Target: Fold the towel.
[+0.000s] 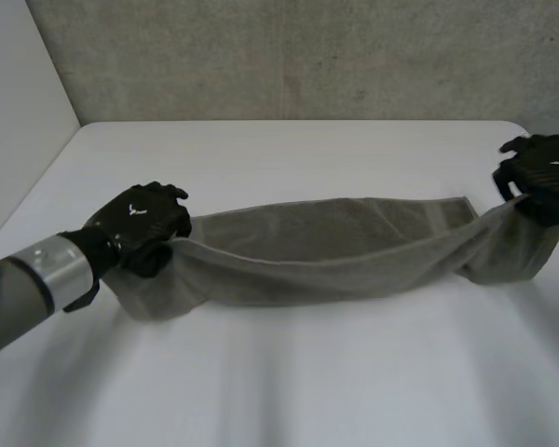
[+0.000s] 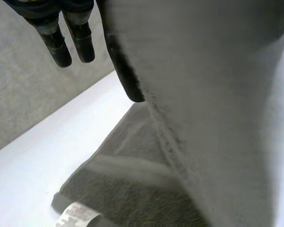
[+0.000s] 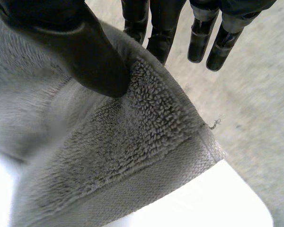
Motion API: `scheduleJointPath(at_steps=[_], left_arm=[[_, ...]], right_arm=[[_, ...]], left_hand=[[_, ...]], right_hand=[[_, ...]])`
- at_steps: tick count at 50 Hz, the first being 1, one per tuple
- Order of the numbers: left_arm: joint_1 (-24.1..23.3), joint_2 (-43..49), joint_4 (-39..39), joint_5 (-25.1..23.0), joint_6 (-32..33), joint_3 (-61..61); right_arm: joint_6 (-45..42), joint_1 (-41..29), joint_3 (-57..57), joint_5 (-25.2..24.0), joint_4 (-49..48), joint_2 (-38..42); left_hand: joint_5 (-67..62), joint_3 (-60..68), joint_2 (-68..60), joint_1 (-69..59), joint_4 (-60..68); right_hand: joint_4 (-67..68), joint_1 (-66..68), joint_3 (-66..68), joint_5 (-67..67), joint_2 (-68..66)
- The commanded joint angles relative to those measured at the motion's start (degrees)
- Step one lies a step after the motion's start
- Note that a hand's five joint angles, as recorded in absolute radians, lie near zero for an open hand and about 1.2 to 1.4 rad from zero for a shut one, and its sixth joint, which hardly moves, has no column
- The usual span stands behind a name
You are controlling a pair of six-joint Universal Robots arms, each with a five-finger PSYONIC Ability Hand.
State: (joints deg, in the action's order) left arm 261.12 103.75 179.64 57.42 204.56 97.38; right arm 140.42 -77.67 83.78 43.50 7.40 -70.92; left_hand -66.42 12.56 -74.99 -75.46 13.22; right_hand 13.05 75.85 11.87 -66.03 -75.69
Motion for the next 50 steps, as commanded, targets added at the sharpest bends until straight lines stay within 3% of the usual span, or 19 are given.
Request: scheduleJointPath(at_steps=[1, 8, 21, 30, 38, 40, 41, 42, 43, 44, 45, 50], left_arm=[[-1.1, 11.5, -0.2, 5.5, -0.2, -11.7], [-1.5, 22.2, -0.2, 8.5, 0.0, -23.8], [-2.2, 32.6, 2.1, 8.1, 0.4, -31.6], [-3.0, 33.9, 7.0, 8.6, 0.3, -32.4], [-3.8, 34.8, 9.9, 11.4, 0.4, -32.7], [-4.3, 35.3, 10.1, 12.2, 0.4, -32.7], [-4.3, 35.3, 10.1, 12.2, 0.4, -32.7], [-4.5, 35.5, 10.1, 12.4, 0.5, -32.6], [-4.5, 35.5, 10.1, 12.4, 0.5, -32.6], [-4.6, 35.6, 10.0, 12.4, 0.5, -32.5], [-4.7, 35.6, 10.0, 12.4, 0.4, -32.3], [-4.9, 34.3, 9.7, 13.5, 0.4, -32.0]], right_arm=[[-6.1, -9.1, -16.3, 10.7, 7.1, 14.8], [-1.8, -14.6, -27.2, 15.1, 5.9, 22.7], [2.1, -19.3, -38.1, 27.4, -10.9, 35.2], [2.1, -19.9, -43.2, 27.9, -11.7, 41.0], [2.1, -20.2, -44.3, 27.7, -11.7, 43.6], [2.1, -20.2, -44.5, 27.8, -11.7, 44.1], [2.1, -20.2, -44.5, 27.8, -11.7, 44.1], [2.1, -20.2, -44.5, 28.0, -11.7, 44.2], [2.1, -20.2, -44.5, 28.4, -11.8, 44.2], [2.1, -20.2, -44.5, 28.4, -11.8, 44.2], [2.1, -20.2, -44.5, 28.5, -11.8, 43.9], [2.9, -20.2, -44.2, 28.8, -11.7, 41.5]], left_hand=[[-3.6, -2.6, -5.0, -4.5, -3.2], [-3.6, -2.6, -5.0, -4.5, -3.2], [-3.6, -2.6, -5.0, -4.5, -3.2], [-1.8, -2.6, -3.2, -2.7, -3.2], [12.9, -2.6, 11.5, 11.9, -3.2], [29.1, -2.6, 27.7, 28.1, -3.2], [29.2, -2.6, 27.8, 28.2, -3.2], [41.9, -2.6, 40.4, 40.9, -3.2], [42.0, -2.6, 40.6, 41.0, -3.2], [54.5, -2.6, 53.0, 53.5, -3.2], [64.1, -2.6, 62.7, 63.1, -3.2], [64.9, -2.6, 63.4, 63.9, -3.2]], right_hand=[[-3.0, 4.2, -1.9, -4.0, -4.3], [-3.0, 4.2, -1.9, -4.0, -4.3], [-3.0, 4.2, -1.9, -4.0, -4.3], [-3.0, 4.2, -1.9, -4.0, -4.3], [-3.0, 4.2, -1.9, -4.0, -4.3], [-3.0, 4.2, -1.9, -4.0, -4.3], [-3.0, 4.2, -1.9, -4.0, -4.3], [-3.0, -15.9, -1.9, 16.1, 15.8], [-3.0, -42.5, -1.9, 42.6, 42.3], [-3.0, -42.7, -1.9, 42.9, 42.6], [-3.0, -65.8, -1.9, 66.0, 65.7], [-3.0, -65.8, -1.9, 66.0, 65.7]])
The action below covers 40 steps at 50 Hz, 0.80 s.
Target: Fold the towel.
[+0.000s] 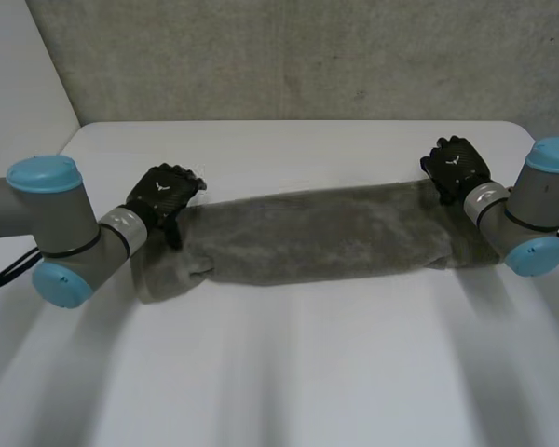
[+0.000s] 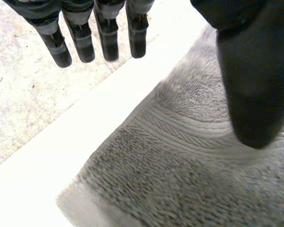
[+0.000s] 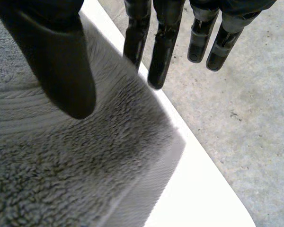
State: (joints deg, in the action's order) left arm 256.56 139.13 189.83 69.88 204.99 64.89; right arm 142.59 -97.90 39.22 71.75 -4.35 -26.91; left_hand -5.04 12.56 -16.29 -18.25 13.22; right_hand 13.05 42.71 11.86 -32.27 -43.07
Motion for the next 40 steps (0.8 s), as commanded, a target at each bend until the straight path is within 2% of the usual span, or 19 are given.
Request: scheduleJointPath(at_steps=[1, 13, 15, 17, 23, 29, 31, 36, 40], left_arm=[[-0.4, -1.1, -0.5, 1.1, 0.0, 0.5], [-0.7, -13.7, -0.7, 1.3, -0.6, 8.6], [-0.8, -15.4, -0.8, 1.3, -0.7, 10.8], [-0.9, -20.2, -1.3, 1.3, -0.7, 16.2], [-1.2, -25.4, -1.2, 1.2, -0.6, 24.7], [-1.9, -26.8, -0.9, 1.8, -0.8, 31.3], [-2.0, -26.5, -0.9, 2.6, -1.0, 32.0], [-2.9, -25.3, 0.3, 8.7, -4.9, 32.2], [-3.0, -23.8, 1.6, 11.1, -7.0, 32.0]], right_arm=[[1.6, 0.0, 1.1, 0.6, 0.0, -4.4], [11.1, 1.0, 11.1, 0.2, 0.6, -18.4], [11.6, 1.3, 17.3, 0.2, 0.9, -23.3], [11.4, 1.3, 21.0, 0.0, 1.4, -25.7], [11.0, 3.8, 32.8, -0.5, 4.6, -32.1], [8.9, 5.7, 39.6, -1.6, 4.4, -32.8], [5.3, 7.5, 42.8, -3.3, 4.4, -32.5], [0.7, 9.0, 45.0, -5.1, 1.5, -30.9], [-0.8, 9.5, 45.1, -5.2, -1.3, -28.6]], left_hand=[[3.5, -2.6, 4.7, 6.7, -3.2], [3.1, -2.6, 4.4, 6.4, -3.2], [2.6, -2.6, 3.9, 5.9, -3.2], [1.8, -2.6, 3.1, 5.0, -3.2], [1.3, -2.6, 2.5, 4.5, -3.2], [-0.4, -2.6, 0.9, 2.8, -3.2], [-0.7, -2.6, 0.5, 2.5, -3.2], [-2.1, -2.6, -0.8, 1.1, -3.2], [-3.6, -2.6, -2.3, -0.4, -3.2]], right_hand=[[-3.0, -32.7, -1.9, 32.3, 33.1], [-3.0, -32.7, -1.9, 32.3, 33.1], [-3.0, -32.7, -1.9, 32.3, 33.1], [-3.0, -32.7, -1.9, 32.3, 33.1], [-3.0, -32.7, -1.9, 32.3, 33.1], [-3.0, -32.7, -1.9, 32.3, 33.1], [-3.0, -29.6, -1.9, 29.2, 30.0], [-3.0, -25.4, -1.9, 25.0, 25.8], [-3.0, -22.0, -1.9, 21.6, 22.4]])
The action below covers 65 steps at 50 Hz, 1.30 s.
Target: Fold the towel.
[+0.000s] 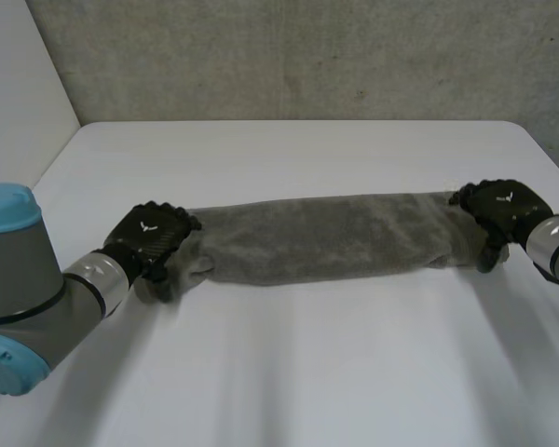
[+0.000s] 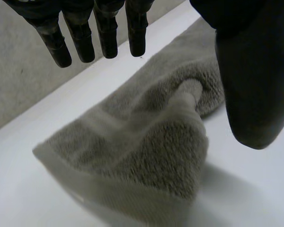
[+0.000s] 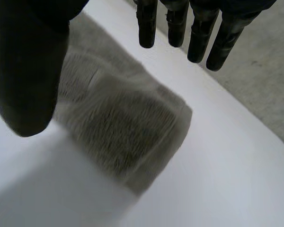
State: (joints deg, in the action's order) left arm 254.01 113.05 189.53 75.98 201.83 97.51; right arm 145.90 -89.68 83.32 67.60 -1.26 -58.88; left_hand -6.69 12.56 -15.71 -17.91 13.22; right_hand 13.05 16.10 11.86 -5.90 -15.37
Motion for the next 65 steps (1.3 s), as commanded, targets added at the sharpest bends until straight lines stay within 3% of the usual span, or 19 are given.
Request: scheduleJointPath(at_steps=[1, 13, 21, 23, 25, 42, 51, 54, 56, 57, 59, 62, 64, 65], left_arm=[[-0.4, 2.8, 2.5, 5.8, -4.4, -0.6], [-1.6, 4.5, 3.0, 6.6, -4.8, -0.4], [-2.7, 5.3, 3.3, 6.6, -4.8, -0.5], [-2.6, 5.3, 3.4, 6.6, -4.8, -0.5], [-2.4, 5.3, 3.4, 6.7, -4.7, -0.5], [-1.7, 5.6, 3.5, 6.6, -4.7, -0.2], [-1.9, 5.2, 3.5, 6.9, -4.7, 0.0], [-1.9, 4.5, 3.4, 7.1, -4.7, 0.0], [-1.9, 3.8, 3.4, 7.1, -4.7, 0.0], [-1.9, 3.0, 3.4, 7.4, -4.7, 0.0], [-1.8, 2.3, 3.4, 7.8, -4.7, 0.0], [-1.7, 1.5, 3.5, 8.8, -4.7, -0.1], [-1.6, 0.9, 3.4, 9.2, -4.7, -0.1], [-1.5, 0.4, 3.5, 9.5, -4.8, 0.0]], right_arm=[[-4.5, 1.3, 0.9, -1.1, -5.2, 4.2], [-4.7, 1.6, -0.1, -0.7, -8.3, 8.6], [-5.5, 2.0, -0.8, -0.2, -11.8, 9.5], [-5.8, 3.2, -0.8, 0.3, -12.7, 9.3], [-5.8, 4.0, -0.8, -0.2, -12.7, 9.2], [-10.5, 12.0, -3.9, -2.7, -11.7, 8.2], [-13.9, 12.0, -9.3, -3.4, -8.4, 4.7], [-13.4, 10.0, -12.1, -3.7, -5.9, 3.3], [-13.3, 3.2, -14.6, -3.9, -4.6, 1.4], [-13.3, 3.2, -14.6, -3.9, -4.6, 1.4], [-13.4, -5.2, -16.5, -3.8, -4.6, 0.8], [-13.9, -9.5, -17.2, -3.6, -4.6, 0.7], [-14.0, -18.0, -19.1, -2.7, -4.8, 1.4], [-14.0, -18.1, -19.1, -2.6, -4.8, 1.4]], left_hand=[[-1.9, -2.6, -2.9, -0.7, -3.2], [-3.3, -2.6, -4.3, -2.1, -3.2], [-3.1, -2.6, -4.1, -1.9, -3.2], [-3.1, -2.6, -4.1, -1.9, -3.2], [-3.1, -2.6, -4.1, -1.9, -3.2], [-2.9, -2.6, -3.9, -1.7, -3.2], [-2.8, -2.6, -3.8, -1.6, -3.2], [-2.8, -2.6, -3.8, -1.6, -3.2], [-2.8, -2.6, -3.8, -1.6, -3.2], [-2.6, -2.6, -3.6, -1.4, -3.2], [-2.6, -2.6, -3.6, -1.4, -3.2], [-2.4, -2.6, -3.4, -1.2, -3.2], [-2.3, -2.6, -3.3, -1.1, -3.2], [-2.3, -2.6, -3.3, -1.1, -3.2]], right_hand=[[-3.1, 6.1, -1.9, -6.3, -6.8], [-3.1, 13.3, -1.9, -13.5, -14.1], [-3.1, 39.6, -1.9, -39.8, -40.3], [-3.1, 56.1, -1.9, -56.3, -56.9], [-3.1, 63.8, -1.9, -64.0, -64.6], [-3.1, 63.9, -1.9, -64.1, -64.6], [-3.1, 63.9, -1.9, -64.1, -64.6], [-3.1, 63.9, -1.9, -64.1, -64.6], [-3.1, 63.9, -1.9, -64.1, -64.6], [-3.1, 63.9, -1.9, -64.1, -64.6], [-3.1, 63.9, -1.9, -64.1, -64.6], [-3.1, 63.9, -1.9, -64.1, -64.6], [-3.1, 63.9, -1.9, -64.1, -64.6], [-3.1, 63.9, -1.9, -64.1, -64.6]])
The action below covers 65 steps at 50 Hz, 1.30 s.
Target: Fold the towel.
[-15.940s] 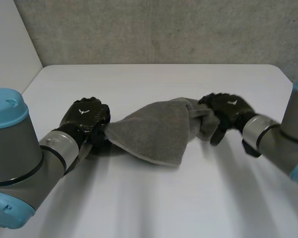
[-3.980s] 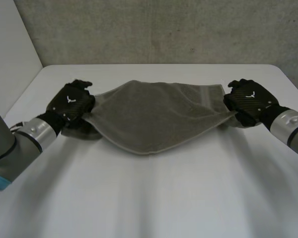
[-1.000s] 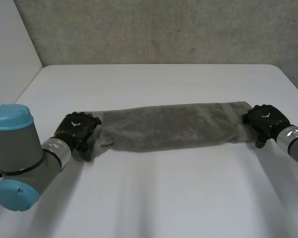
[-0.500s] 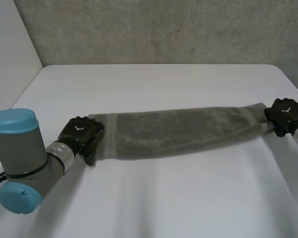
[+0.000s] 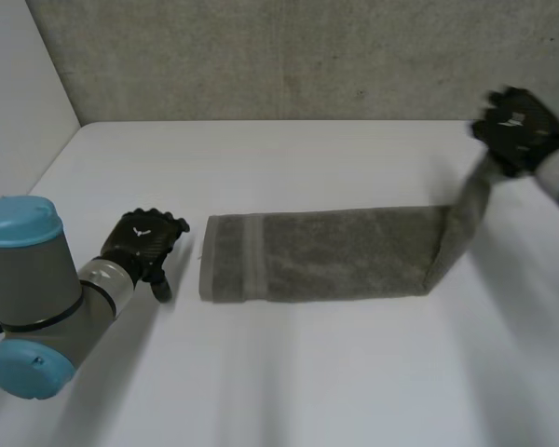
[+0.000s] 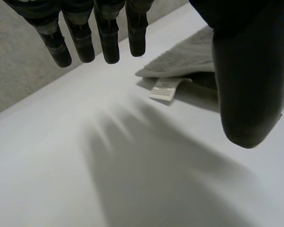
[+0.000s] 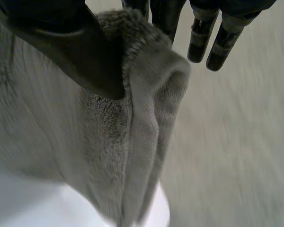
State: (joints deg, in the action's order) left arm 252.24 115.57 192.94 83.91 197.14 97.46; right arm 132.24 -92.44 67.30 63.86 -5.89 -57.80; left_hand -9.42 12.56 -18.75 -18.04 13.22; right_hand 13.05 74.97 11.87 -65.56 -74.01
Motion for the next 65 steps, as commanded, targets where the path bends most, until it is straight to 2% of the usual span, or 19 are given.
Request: scheduleJointPath(at_steps=[1, 8, 11, 12, 13, 14, 15, 19, 22, 25, 27, 33, 35, 40, 47, 58, 61, 63, 65], left_arm=[[0.4, -2.5, 0.0, 1.9, -0.1, 0.0], [1.7, -4.4, 0.1, 2.7, -0.2, 1.1], [2.0, -5.1, 0.2, 2.7, -0.3, 1.6], [2.0, -5.1, 0.2, 2.7, -0.3, 1.6], [2.0, -5.1, 0.2, 2.7, -0.4, 1.7], [1.9, -5.1, 0.2, 2.7, -0.4, 1.7], [1.9, -5.1, 0.2, 2.7, -0.4, 1.7], [1.2, -4.9, 0.2, 2.7, -0.4, 1.6], [0.6, -4.8, 0.2, 2.6, -0.4, 0.9], [-0.9, -4.7, 0.2, 2.5, -0.8, -0.4], [-2.6, -4.6, 0.2, 2.6, -1.5, -1.6], [-7.6, -4.3, 0.2, 2.4, -6.4, -5.6], [-8.2, -4.2, 0.2, 2.4, -7.6, -6.6], [-10.8, -1.9, 0.2, 2.2, -11.2, -9.6], [-15.2, 3.3, 0.3, 2.2, -14.0, -14.6], [-16.9, 15.0, 4.5, 3.0, -13.5, -23.8], [-16.8, 17.9, 5.8, 4.5, -13.4, -25.9], [-16.6, 20.3, 6.1, 8.3, -13.3, -28.0], [-16.4, 20.7, 6.2, 10.0, -13.2, -28.3]], right_arm=[[-0.2, -19.5, -4.3, 1.2, -0.3, 1.3], [-3.2, -36.8, -12.5, 3.4, -0.1, 13.0], [-5.5, -40.0, -14.8, 5.0, -0.2, 16.9], [-7.6, -42.1, -17.0, 6.9, -0.3, 20.1], [-8.6, -43.3, -18.8, 9.0, -0.2, 22.2], [-8.6, -43.4, -18.8, 9.0, -0.2, 22.2], [-9.2, -43.6, -19.8, 11.3, -0.1, 23.2], [-7.5, -43.3, -19.5, 15.5, 0.4, 22.3], [-5.7, -43.2, -18.0, 15.9, 0.6, 20.8], [1.2, -41.0, -12.5, 16.1, 0.7, 14.3], [9.0, -36.7, -5.1, 15.4, 0.7, 7.1], [19.9, -30.9, 4.9, 13.3, 0.7, -0.5], [24.4, -26.7, 11.1, 10.2, 0.6, -4.8], [25.7, -20.6, 18.5, 7.2, 0.1, -7.3], [25.4, -16.7, 24.2, 6.8, -1.3, -6.4], [25.4, -15.2, 27.4, 6.6, -6.6, -1.3], [25.4, -15.5, 26.8, 6.7, -7.3, 0.7], [25.4, -15.6, 26.6, 6.8, -7.4, 1.4], [25.4, -15.4, 26.6, 6.9, -7.5, 2.0]], left_hand=[[0.5, -2.6, -0.2, -0.9, -3.2], [0.5, -2.6, -0.2, -0.9, -3.2], [0.5, -2.6, -0.2, -0.9, -3.2], [0.5, -2.6, -0.2, -0.9, -3.2], [0.5, -2.6, -0.2, -0.9, -3.2], [0.5, -2.6, -0.2, -0.9, -3.2], [0.5, -2.6, -0.2, -0.9, -3.2], [0.6, -2.6, 0.0, -0.8, -3.2], [0.6, -2.6, 0.0, -0.8, -3.2], [0.6, -2.6, 0.0, -0.8, -3.2], [0.8, -2.6, 0.1, -0.6, -3.2], [0.6, -2.6, 0.0, -0.8, -3.2], [0.6, -2.6, 0.0, -0.8, -3.2], [0.6, -2.6, 0.0, -0.8, -3.2], [0.5, -2.6, -0.2, -0.9, -3.2], [-0.4, -2.6, -1.1, -1.8, -3.2], [-1.2, -2.6, -1.9, -2.6, -3.2], [-1.9, -2.6, -2.6, -3.3, -3.2], [-2.1, -2.6, -2.7, -3.4, -3.2]], right_hand=[[-3.1, 5.0, -1.9, -4.4, -6.0], [-3.1, 5.0, -1.9, -4.4, -6.0], [-3.1, 5.0, -1.9, -4.4, -6.0], [-3.1, -9.1, -1.9, 9.7, 8.1], [-3.1, -51.5, -1.9, 52.1, 50.5], [-3.1, -51.9, -1.9, 52.5, 51.0], [-3.1, -65.0, -1.9, 65.6, 64.0], [-3.1, -65.0, -1.9, 65.6, 64.0], [-3.1, -65.0, -1.9, 65.6, 64.0], [-3.1, -65.0, -1.9, 65.6, 64.0], [-3.1, -65.0, -1.9, 65.6, 64.0], [-3.1, -65.0, -1.9, 65.6, 64.0], [-3.1, -65.0, -1.9, 65.6, 64.0], [-3.1, -65.0, -1.9, 65.6, 64.0], [-3.1, -65.0, -1.9, 65.6, 64.0], [-3.1, -35.7, -1.9, 36.2, 34.7], [-3.1, -28.4, -1.9, 29.0, 27.5], [-3.1, -23.8, -1.9, 24.4, 22.9], [-3.1, -10.8, -1.9, 11.4, 9.8]])
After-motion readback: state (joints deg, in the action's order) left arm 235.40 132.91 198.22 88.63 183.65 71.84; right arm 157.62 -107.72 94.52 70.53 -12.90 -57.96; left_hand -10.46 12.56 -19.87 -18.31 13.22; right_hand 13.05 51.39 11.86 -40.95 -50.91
